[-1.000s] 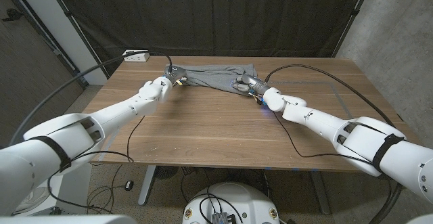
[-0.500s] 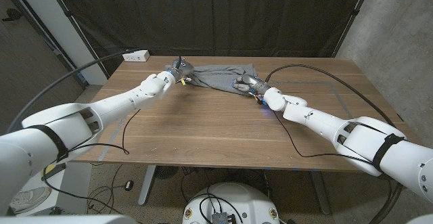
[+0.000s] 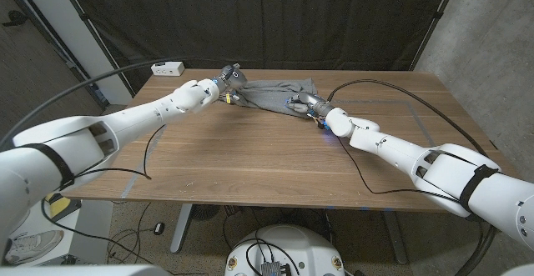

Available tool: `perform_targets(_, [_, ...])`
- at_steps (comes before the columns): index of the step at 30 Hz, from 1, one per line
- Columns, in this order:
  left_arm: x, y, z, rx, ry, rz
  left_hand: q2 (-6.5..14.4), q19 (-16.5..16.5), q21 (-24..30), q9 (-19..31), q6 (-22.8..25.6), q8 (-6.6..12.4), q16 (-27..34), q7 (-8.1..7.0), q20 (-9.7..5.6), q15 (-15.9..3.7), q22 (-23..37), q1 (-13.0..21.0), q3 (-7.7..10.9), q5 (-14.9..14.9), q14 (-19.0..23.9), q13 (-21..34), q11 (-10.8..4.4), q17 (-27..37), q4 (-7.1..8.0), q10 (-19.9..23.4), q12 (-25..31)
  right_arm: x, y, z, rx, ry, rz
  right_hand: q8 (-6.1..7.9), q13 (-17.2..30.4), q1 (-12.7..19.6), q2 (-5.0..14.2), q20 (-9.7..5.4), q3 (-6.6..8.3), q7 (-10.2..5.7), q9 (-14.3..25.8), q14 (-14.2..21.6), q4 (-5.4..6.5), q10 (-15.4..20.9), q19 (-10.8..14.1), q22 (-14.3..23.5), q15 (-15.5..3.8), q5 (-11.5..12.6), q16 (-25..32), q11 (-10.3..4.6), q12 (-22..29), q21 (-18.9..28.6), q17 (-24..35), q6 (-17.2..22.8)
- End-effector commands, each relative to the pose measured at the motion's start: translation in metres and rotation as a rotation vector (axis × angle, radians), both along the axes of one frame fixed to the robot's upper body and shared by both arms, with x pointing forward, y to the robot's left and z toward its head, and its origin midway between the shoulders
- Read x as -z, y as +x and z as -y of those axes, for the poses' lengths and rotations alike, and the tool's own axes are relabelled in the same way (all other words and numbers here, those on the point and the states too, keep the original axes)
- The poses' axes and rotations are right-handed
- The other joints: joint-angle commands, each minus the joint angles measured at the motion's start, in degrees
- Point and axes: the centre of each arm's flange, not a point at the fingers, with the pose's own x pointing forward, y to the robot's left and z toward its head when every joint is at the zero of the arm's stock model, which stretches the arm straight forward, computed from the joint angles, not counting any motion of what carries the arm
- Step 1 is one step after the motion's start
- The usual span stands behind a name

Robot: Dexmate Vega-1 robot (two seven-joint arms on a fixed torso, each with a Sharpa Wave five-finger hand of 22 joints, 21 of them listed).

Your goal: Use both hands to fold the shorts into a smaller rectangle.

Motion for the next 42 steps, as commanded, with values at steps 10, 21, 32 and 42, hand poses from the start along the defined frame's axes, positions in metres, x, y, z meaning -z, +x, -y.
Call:
perform_targets(10, [-0.015, -0.02, -0.004, -0.093, -0.062, -0.089, -9.54, -0.67, 1.06, -0.35, -7.46, -6.51, -1.55, -0.3, -1.52, -7.16, -2.29, -25.43, -17.57, -5.27, -4.0, -0.78, 1.12, 0.03, 6.8, -8.33, -5.95, -0.005, -0.002, -0.004, -0.006, -0.018, 0.016, -0.1, 0.01, -0.31, -0.06, 0.17, 0.73, -0.16, 0.13, 0.43, -0.08, 0.56, 1.09, 0.34, -2.82, 0.13, 0.25, -0.03, -0.33, 0.36, 0.31, 0.38])
perform_targets(21, [-0.014, -0.04, -0.012, -0.151, -0.143, -0.174, -14.81, -5.33, -2.54, -0.91, -4.56, -7.44, -2.36, 6.98, 1.28, -1.53, -2.34, -38.54, -24.93, -3.06, -14.86, -0.94, 5.65, -0.06, 10.57, -18.79, -8.67, -0.003, -0.004, -0.007, -0.005, -0.018, 0.016, -0.33, 0.02, -0.36, -0.1, 0.18, 0.89, -0.21, 0.13, 0.42, -0.14, 0.51, 1.05, 0.34, -2.8, 0.11, 0.31, 0.01, -0.49, 0.34, 0.36, 0.18])
perform_targets(32, [0.006, -0.039, -0.014, -0.312, -0.077, -0.101, -18.44, -7.56, -4.73, -1.38, -7.29, -9.62, -2.13, 12.91, 1.74, 1.43, -2.2, -40.83, -28.3, -0.67, -19.56, -1.6, 7.46, -0.27, 10.08, -26.05, -9.27, 0.001, -0.009, -0.008, -0.004, -0.021, 0.026, -0.48, 0.02, -0.26, -0.17, 0.18, 1.11, -0.3, 0.13, 0.45, -0.34, 0.53, 1.03, 0.35, -2.84, 0.11, 0.32, -0.01, -0.59, 0.34, 0.34, 0.14])
perform_targets(42, [0.019, -0.026, -0.023, -0.312, -0.147, -0.085, -18.15, -8.38, -5.58, -1.46, -13.04, -10.2, -2.05, 13.15, 2.08, 2.27, -2.07, -40.59, -28.85, 0.56, -21.42, -1.84, 7.75, -0.32, 9.7, -29.33, -9.26, 0.002, -0.009, -0.007, -0.002, -0.014, 0.013, -0.58, 0.02, -0.22, -0.16, 0.17, 1.27, -0.21, 0.14, 0.52, -0.45, 0.54, 1.04, 0.34, -2.91, 0.11, 0.37, -0.23, -0.67, 0.35, 0.35, 0.14])
